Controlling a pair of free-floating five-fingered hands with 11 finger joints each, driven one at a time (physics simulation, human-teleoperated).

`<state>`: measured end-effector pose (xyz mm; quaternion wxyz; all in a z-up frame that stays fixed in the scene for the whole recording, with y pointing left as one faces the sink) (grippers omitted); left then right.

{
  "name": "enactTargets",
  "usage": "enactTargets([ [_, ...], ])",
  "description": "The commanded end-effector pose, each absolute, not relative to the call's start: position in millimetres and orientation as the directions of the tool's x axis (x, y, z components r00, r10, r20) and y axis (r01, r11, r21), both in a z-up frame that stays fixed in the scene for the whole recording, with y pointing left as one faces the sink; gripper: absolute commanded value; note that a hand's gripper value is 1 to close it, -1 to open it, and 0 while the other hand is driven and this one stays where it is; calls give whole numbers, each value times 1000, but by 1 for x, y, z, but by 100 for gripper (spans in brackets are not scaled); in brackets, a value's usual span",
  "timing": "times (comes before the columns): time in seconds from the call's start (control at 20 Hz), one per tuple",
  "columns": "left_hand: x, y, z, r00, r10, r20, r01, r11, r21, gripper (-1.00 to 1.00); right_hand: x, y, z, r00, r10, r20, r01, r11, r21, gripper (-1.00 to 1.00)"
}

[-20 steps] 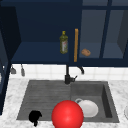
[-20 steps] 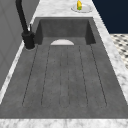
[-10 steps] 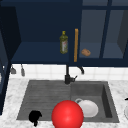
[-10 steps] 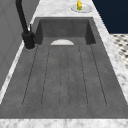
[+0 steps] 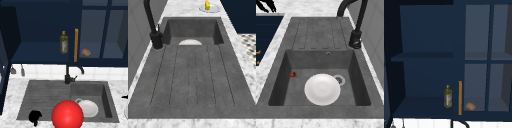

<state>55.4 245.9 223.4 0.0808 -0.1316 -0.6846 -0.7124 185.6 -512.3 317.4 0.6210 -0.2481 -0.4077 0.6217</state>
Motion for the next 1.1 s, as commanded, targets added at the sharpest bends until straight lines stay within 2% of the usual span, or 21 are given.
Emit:
enactTargets([
  [0.0,55,246,223,-952,65,298,295,-50,954,0,184,-511,325,1,970,243,-521,208,-828,-100],
  [0.65,55,246,223,-952,65,298,295,-50,954,0,179,-505,358,147,974,172,-509,223,-831,-100],
  [0.8,55,246,223,-952,65,298,295,-50,954,0,155,-486,356,100,985,140,-497,171,-851,-100],
  [0.9,55,246,223,-952,65,298,295,-50,954,0,172,-489,358,72,993,99,-507,122,-853,-100],
  [1.05,55,246,223,-952,65,298,295,-50,954,0,164,-487,357,74,992,98,-510,123,-851,-100],
])
